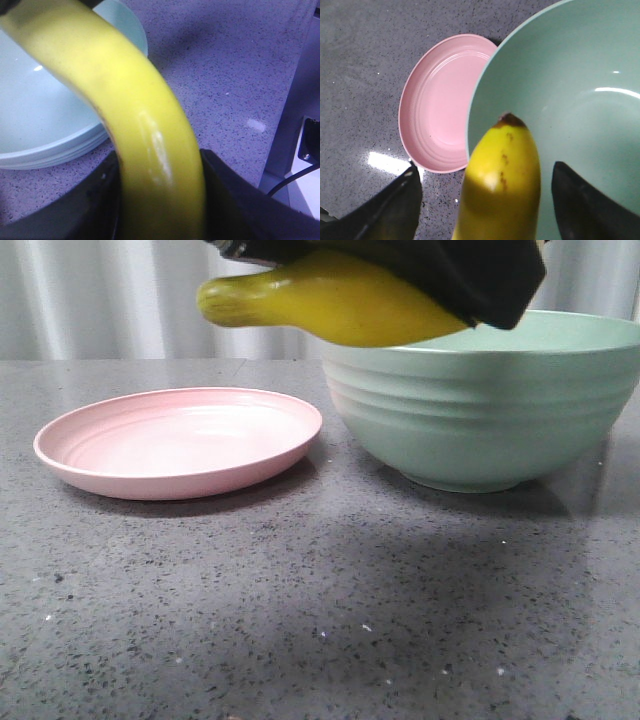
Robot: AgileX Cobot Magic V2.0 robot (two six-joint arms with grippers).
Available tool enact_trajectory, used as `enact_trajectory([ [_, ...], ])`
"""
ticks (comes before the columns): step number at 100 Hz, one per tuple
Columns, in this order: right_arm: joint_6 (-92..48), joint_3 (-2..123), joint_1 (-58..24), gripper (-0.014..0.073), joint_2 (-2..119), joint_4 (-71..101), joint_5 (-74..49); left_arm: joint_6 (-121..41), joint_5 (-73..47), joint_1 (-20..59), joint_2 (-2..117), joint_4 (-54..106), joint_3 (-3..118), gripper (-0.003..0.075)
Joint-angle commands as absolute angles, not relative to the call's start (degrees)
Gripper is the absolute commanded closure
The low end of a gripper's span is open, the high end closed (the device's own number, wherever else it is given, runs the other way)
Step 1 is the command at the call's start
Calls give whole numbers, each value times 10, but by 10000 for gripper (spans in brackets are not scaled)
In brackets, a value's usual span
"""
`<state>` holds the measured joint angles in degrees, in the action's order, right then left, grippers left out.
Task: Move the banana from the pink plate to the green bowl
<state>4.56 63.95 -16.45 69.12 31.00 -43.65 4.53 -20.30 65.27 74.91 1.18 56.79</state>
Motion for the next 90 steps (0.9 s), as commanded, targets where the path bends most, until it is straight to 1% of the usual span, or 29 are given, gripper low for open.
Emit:
enact_trajectory([
  [1, 43, 662, -165, 132, 694, 335, -410, 49, -154, 658, 733, 15, 590, 512],
  [13, 43, 662, -165, 136, 701, 335, -415, 49, -154, 658, 733, 15, 590, 512],
  [19, 43, 662, -165, 157, 701, 335, -415, 49, -154, 658, 733, 15, 590, 511],
  [24, 43, 662, -165, 198, 701, 335, -415, 49, -154, 658, 733, 15, 590, 511],
  [36, 43, 662, -165, 355, 701, 335, -416, 49, -153, 658, 733, 14, 590, 507],
  [40, 43, 662, -165, 394, 701, 335, -416, 49, -150, 658, 733, 11, 590, 498],
  [45, 43, 662, -165, 437, 701, 335, -416, 49, -146, 658, 732, 6, 590, 459],
  [50, 43, 662, -165, 468, 701, 336, -416, 47, -142, 658, 731, 5, 590, 392],
  [55, 43, 662, -165, 482, 701, 337, -416, 47, -139, 658, 728, 5, 590, 310],
  [62, 43, 662, -165, 482, 701, 337, -415, 47, -138, 655, 724, 4, 590, 251],
  [76, 43, 662, -165, 482, 701, 338, -416, 47, -141, 655, 698, -30, 590, 248],
  [90, 43, 662, -165, 482, 701, 344, -419, 47, -141, 655, 642, -74, 590, 249],
])
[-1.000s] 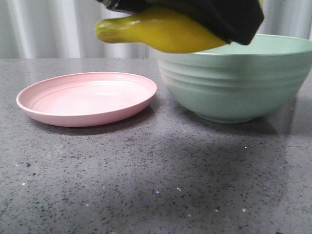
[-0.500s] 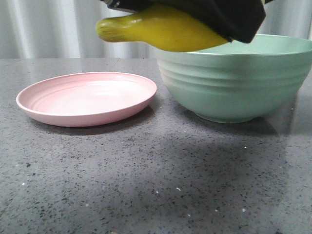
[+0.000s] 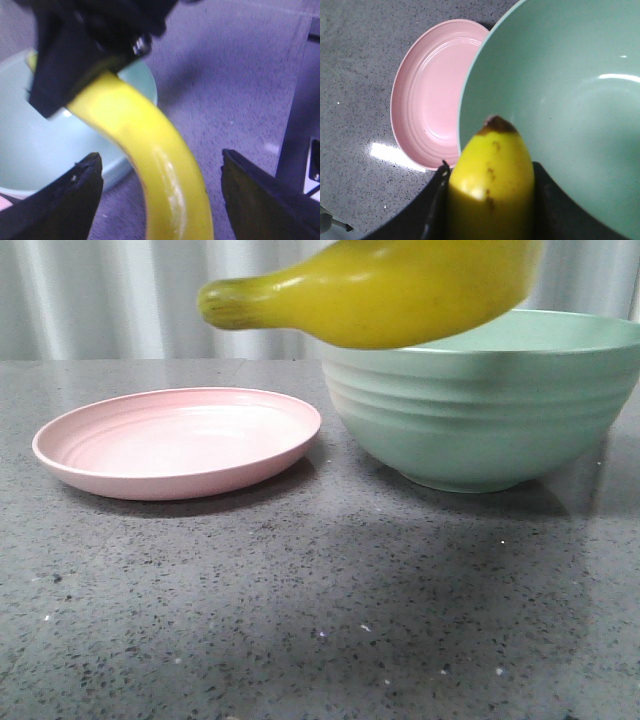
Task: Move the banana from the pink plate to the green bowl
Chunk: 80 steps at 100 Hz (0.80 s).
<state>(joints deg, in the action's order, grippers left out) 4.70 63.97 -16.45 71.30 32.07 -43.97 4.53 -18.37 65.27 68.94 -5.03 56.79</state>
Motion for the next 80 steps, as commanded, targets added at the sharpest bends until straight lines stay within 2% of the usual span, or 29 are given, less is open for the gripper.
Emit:
enact_trajectory([
  [1, 43, 662, -165, 482, 701, 344, -419, 49, -141, 655, 636, -76, 590, 249],
  [20, 41, 665, -165, 482, 701, 344, -414, 53, -143, 626, 553, -77, 590, 256],
  [40, 14, 716, -163, 482, 701, 344, -416, 53, -144, 573, 481, -72, 590, 333],
  [63, -4, 762, -160, 482, 701, 284, -395, 53, -143, 552, 442, -61, 574, 333],
  [80, -4, 762, -122, 482, 701, 271, -375, 53, -135, 552, 442, -36, 557, 333],
])
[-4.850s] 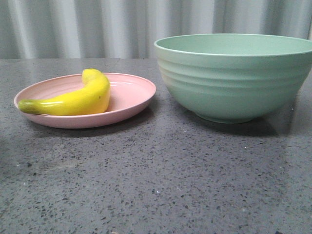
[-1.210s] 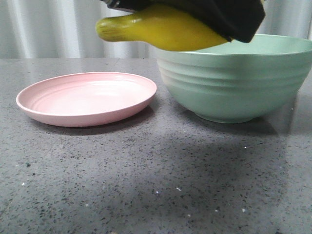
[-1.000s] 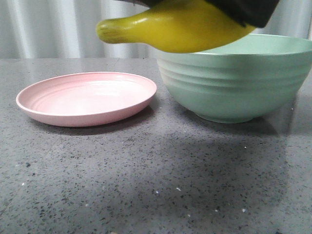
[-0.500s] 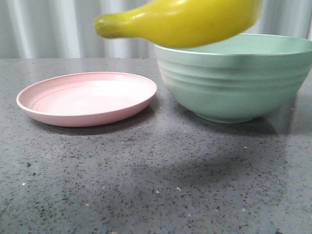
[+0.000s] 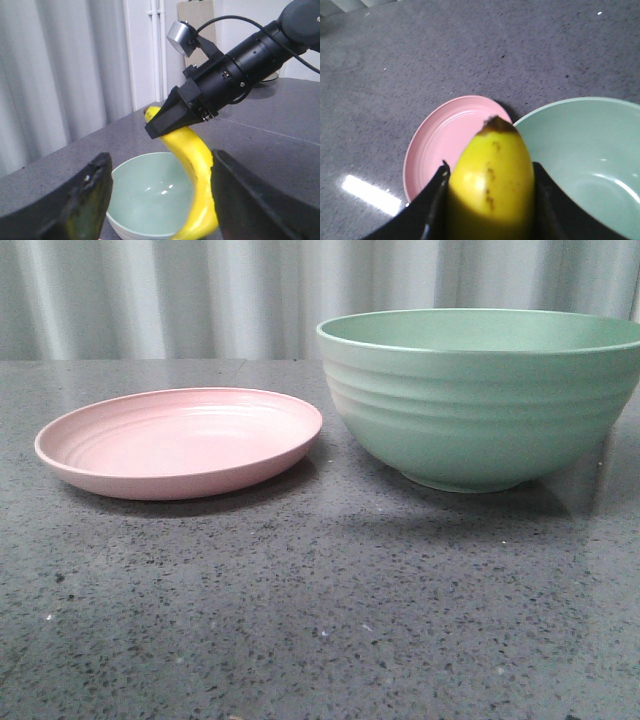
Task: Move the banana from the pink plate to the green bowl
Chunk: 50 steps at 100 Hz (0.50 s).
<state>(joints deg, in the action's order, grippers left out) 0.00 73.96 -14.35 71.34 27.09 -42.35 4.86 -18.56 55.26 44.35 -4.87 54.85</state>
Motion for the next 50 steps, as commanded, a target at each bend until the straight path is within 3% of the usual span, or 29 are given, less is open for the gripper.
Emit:
enact_trajectory([
  [1, -4, 762, -120, 482, 701, 271, -373, 53, -134, 552, 442, -34, 557, 333],
  [25, -4, 762, -45, 482, 702, 256, -364, 53, -112, 552, 442, -35, 552, 333],
  [50, -4, 761, -32, 482, 726, 227, -357, 53, -106, 552, 443, -25, 552, 333],
])
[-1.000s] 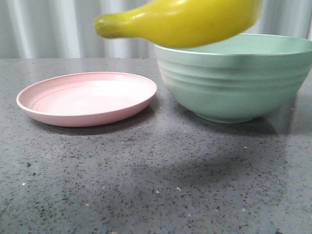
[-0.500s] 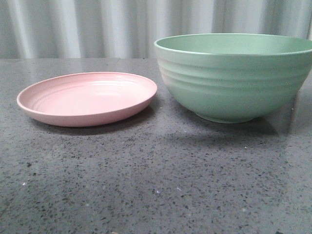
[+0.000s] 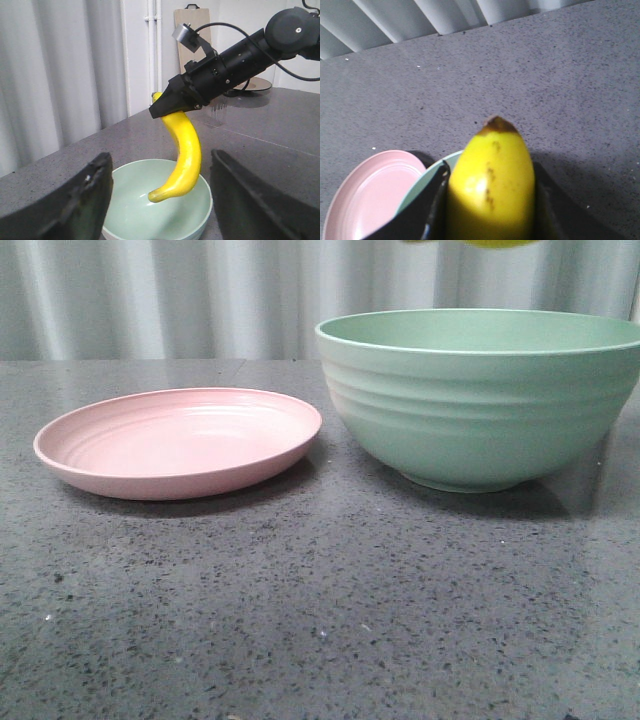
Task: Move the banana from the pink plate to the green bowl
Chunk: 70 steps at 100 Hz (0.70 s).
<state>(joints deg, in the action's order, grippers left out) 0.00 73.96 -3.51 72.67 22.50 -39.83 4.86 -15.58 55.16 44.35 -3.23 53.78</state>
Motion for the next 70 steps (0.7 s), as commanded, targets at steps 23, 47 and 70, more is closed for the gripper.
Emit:
enact_trajectory([
  [23, -6, 761, -33, 468, 775, 227, -349, 53, -106, 552, 443, -25, 552, 333],
  [47, -8, 761, -33, 154, 800, 227, -364, 53, -106, 552, 443, -24, 552, 333],
  [70, -8, 761, -33, 90, 795, 227, -355, 53, -97, 552, 443, -24, 552, 333],
])
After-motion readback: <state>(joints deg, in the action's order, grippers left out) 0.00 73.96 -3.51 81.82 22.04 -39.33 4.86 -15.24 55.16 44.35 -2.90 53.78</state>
